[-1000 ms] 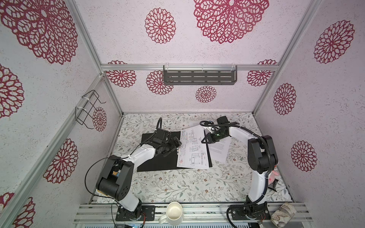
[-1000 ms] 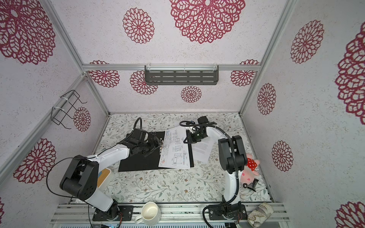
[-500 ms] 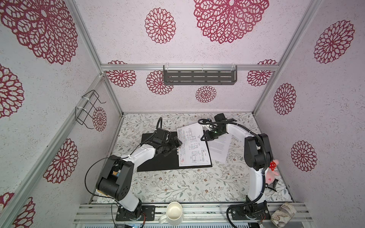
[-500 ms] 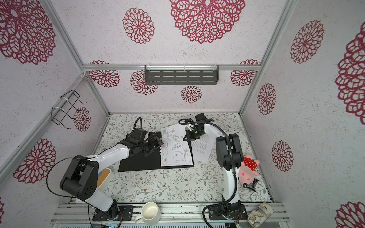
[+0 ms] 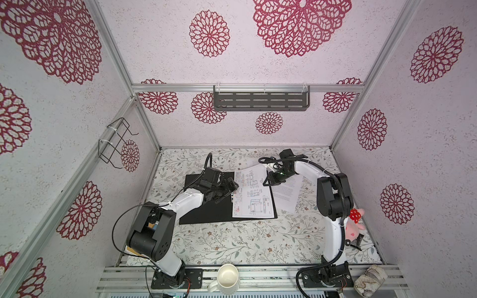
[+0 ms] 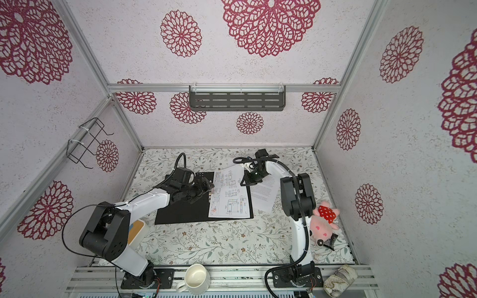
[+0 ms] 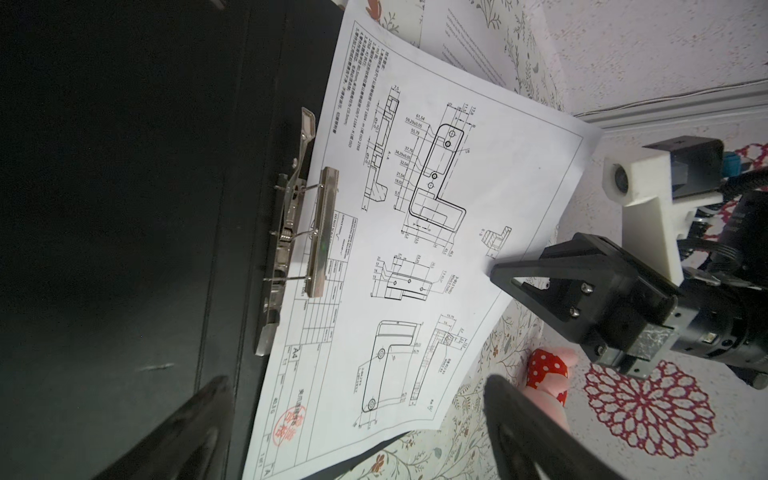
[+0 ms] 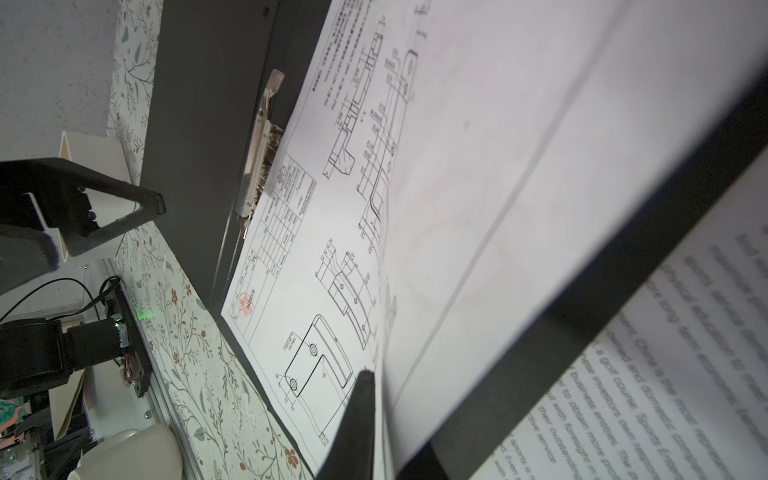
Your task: Put the files into the folder
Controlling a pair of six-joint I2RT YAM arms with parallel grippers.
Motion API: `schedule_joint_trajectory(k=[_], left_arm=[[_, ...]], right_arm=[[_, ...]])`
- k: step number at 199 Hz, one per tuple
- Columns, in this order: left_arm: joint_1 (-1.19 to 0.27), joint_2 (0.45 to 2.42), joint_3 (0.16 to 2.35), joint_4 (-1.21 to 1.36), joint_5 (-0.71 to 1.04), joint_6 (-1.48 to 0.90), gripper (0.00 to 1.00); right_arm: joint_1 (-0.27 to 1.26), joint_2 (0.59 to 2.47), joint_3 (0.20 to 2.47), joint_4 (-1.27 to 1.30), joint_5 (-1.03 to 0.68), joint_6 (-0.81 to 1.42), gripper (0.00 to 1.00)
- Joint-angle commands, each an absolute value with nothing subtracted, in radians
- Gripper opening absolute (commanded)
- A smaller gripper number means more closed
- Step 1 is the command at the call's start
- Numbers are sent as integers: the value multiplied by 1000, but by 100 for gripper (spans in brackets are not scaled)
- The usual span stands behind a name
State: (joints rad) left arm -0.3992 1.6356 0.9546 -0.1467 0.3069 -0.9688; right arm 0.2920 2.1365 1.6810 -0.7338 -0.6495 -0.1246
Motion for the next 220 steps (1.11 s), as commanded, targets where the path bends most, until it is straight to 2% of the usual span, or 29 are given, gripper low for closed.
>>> schedule_joint_trajectory(k=[1, 16, 43, 73, 127, 192, 220], left_arm=[[-401, 1655, 952, -120, 319, -971, 96], [-401, 1655, 955, -117, 320, -972, 96], [-400, 1652, 950, -112, 318, -978, 96], [-401, 1641, 929, -102, 313, -986, 96], [-401, 1640, 916, -81, 318, -997, 96], [-401, 1639, 909, -76, 323, -1003, 96], [-401, 1638, 910, -76, 325, -1002, 96]], right_arm=[[284, 2132, 1713, -741, -651, -109, 37], [285, 2125, 1693, -711, -663, -72, 45], [281, 2117, 1648, -659, -686, -6, 46], [278, 2101, 1619, -641, -663, 70, 39], [262, 2057, 1512, -466, -733, 230, 27], [248, 2076, 1552, -526, -739, 148, 8], [247, 2105, 1591, -568, -764, 94, 5]])
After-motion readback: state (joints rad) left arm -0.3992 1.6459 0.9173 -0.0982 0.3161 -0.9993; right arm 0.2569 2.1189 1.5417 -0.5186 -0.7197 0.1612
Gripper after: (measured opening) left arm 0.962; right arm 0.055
